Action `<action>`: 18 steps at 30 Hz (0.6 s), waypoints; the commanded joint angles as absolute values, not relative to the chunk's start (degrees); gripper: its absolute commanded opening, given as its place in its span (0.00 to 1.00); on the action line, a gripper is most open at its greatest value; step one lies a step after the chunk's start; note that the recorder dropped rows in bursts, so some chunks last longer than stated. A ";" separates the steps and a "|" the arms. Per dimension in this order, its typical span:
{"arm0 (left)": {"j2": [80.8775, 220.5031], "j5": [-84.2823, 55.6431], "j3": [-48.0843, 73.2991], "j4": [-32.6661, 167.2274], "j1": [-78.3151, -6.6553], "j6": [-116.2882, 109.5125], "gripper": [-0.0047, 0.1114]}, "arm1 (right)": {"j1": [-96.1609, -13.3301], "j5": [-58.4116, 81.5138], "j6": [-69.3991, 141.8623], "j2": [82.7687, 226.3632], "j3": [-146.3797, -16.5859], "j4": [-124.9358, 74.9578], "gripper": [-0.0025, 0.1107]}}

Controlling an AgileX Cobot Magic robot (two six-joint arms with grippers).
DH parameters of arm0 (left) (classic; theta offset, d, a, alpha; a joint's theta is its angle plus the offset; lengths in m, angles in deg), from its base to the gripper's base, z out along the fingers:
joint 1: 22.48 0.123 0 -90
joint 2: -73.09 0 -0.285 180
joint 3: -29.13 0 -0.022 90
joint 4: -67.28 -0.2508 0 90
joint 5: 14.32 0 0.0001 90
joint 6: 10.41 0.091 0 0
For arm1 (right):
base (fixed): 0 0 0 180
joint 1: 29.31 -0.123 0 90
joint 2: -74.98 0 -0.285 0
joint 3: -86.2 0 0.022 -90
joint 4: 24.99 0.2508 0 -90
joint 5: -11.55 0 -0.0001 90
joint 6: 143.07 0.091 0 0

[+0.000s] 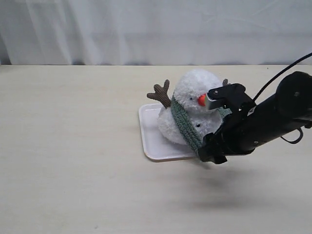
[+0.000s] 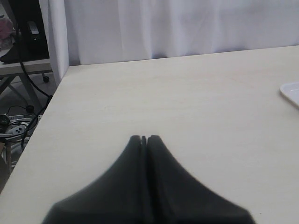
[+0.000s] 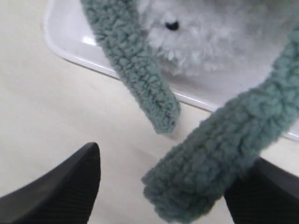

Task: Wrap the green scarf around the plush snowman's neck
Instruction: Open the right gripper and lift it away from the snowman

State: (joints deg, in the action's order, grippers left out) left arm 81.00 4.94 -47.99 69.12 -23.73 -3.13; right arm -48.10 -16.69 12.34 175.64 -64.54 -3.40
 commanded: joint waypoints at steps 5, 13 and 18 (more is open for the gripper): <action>80.88 4.26 -48.08 69.50 -23.88 -3.09 0.04 | -48.12 -24.97 13.41 164.70 -64.43 -0.57 0.61; 80.88 4.26 -48.08 69.50 -23.88 -3.09 0.04 | -48.12 -31.75 13.41 157.44 -64.43 1.31 0.61; 80.88 4.26 -48.08 69.50 -23.88 -3.09 0.04 | -48.12 -32.03 13.79 149.88 -64.43 1.31 0.55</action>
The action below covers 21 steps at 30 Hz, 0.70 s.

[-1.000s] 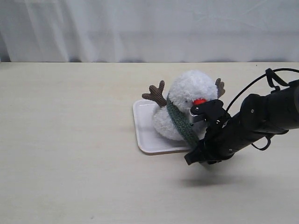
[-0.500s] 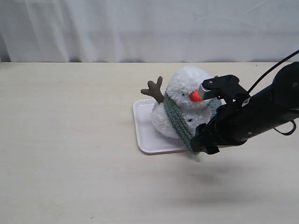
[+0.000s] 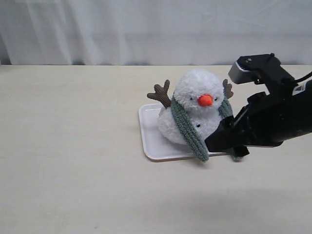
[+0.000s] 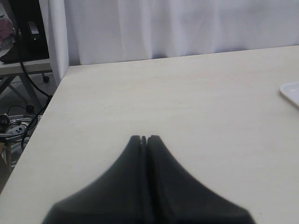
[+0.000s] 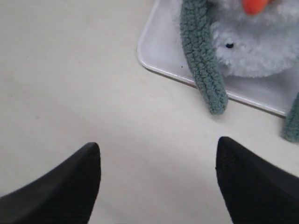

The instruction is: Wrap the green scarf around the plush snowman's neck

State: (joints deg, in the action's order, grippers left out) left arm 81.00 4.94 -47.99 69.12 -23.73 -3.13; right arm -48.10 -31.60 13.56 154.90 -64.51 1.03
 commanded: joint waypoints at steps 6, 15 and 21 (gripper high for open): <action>80.88 4.26 -48.08 69.50 -23.88 -3.09 0.04 | -48.12 -31.33 13.68 139.77 -64.43 1.18 0.29; 80.88 4.26 -48.08 69.50 -23.88 -3.09 0.04 | -48.12 -23.86 12.16 122.02 -64.43 1.18 0.06; 80.88 4.26 -48.08 69.50 -23.88 -3.09 0.04 | -48.12 -23.96 12.16 111.94 -64.43 1.18 0.06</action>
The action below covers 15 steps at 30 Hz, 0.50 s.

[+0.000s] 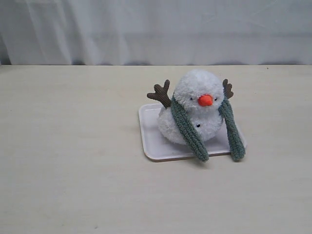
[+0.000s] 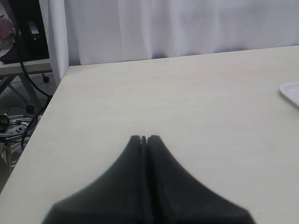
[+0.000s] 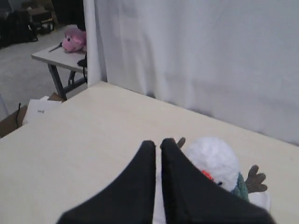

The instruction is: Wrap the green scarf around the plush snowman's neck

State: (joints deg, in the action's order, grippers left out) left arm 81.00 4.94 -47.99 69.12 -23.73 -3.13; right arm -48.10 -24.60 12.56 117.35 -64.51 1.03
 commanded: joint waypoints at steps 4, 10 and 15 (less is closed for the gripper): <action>80.88 4.26 -48.08 69.50 -23.88 -3.09 0.04 | -48.12 -23.96 12.16 106.79 -64.43 1.18 0.06; 80.88 4.26 -48.08 69.50 -23.88 -3.09 0.04 | -48.12 -24.09 12.58 99.27 -64.43 1.59 0.06; 80.88 4.26 -48.08 69.50 -23.88 -3.09 0.04 | -48.12 -24.09 12.58 93.65 -64.43 1.59 0.06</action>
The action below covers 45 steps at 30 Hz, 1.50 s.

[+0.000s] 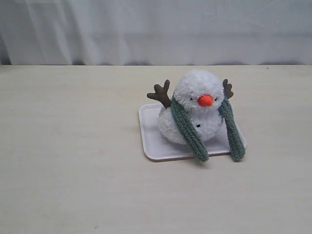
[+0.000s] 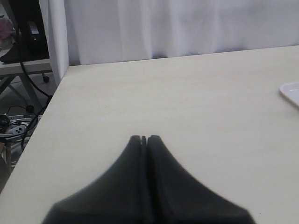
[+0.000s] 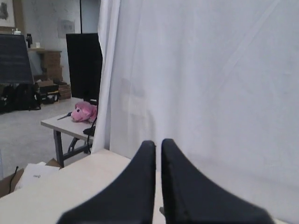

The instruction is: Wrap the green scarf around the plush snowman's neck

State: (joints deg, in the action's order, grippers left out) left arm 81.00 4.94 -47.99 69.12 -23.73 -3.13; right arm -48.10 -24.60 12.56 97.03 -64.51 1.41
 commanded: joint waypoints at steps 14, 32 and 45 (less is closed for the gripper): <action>80.88 4.26 -48.08 69.50 -23.88 -3.09 0.04 | -48.12 -24.09 12.58 83.37 -64.43 1.59 0.06; 80.88 4.26 -48.08 69.50 -23.88 -3.09 0.04 | -46.04 -24.09 12.58 82.77 -64.43 1.16 0.06; 80.88 4.26 -48.08 69.50 -23.88 -3.09 0.04 | -39.12 -24.09 12.58 82.77 -64.43 0.88 0.06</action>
State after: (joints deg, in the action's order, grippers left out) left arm 81.00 4.94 -47.99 69.12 -23.73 -3.13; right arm -40.46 -24.60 12.56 82.91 -64.51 1.38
